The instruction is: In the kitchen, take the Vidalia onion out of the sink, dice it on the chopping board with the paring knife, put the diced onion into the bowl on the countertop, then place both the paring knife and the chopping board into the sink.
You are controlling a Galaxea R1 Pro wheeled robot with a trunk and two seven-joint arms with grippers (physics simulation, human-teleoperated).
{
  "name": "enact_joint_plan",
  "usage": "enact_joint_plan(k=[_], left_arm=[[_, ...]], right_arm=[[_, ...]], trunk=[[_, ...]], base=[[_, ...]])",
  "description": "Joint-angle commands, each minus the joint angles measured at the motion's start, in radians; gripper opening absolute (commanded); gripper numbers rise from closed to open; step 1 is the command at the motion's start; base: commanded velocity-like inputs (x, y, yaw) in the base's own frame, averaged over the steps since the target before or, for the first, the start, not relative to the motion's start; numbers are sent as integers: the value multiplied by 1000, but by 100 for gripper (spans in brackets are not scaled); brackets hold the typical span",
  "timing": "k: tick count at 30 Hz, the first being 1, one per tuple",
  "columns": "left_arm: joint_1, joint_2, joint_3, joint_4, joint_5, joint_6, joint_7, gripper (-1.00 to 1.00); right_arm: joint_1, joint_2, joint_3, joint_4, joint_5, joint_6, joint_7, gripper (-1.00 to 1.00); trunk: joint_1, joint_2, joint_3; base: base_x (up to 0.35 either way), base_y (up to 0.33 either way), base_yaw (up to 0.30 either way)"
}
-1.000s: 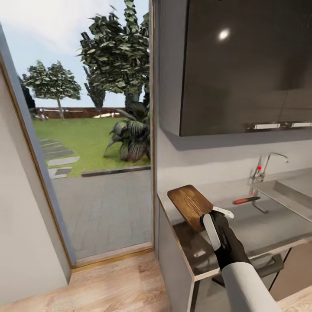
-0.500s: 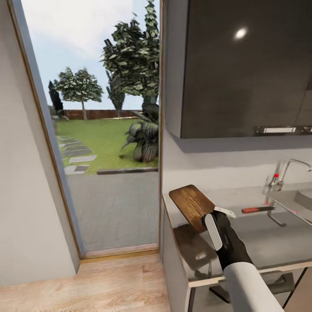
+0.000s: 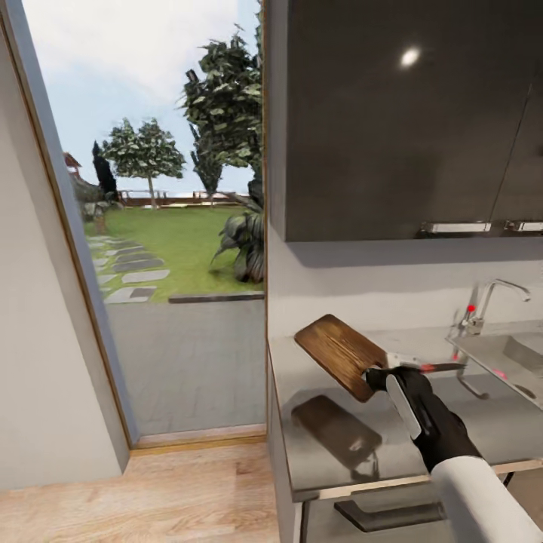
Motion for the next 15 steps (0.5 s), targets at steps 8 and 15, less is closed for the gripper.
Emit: enact_joint_plan(k=[8,15], left_arm=[[0,0,0,0,6,-2,0,100],[0,0,0,1,6,-2,0,100]], right_arm=[[-1,-114,154,-1,1,56,214,-100],[-1,-205,221,-1,81,57,493,-100]], trunk=[[0,-1,0],[0,-1,0]], base=[[-57,-265,0],[-89,-265,0]])
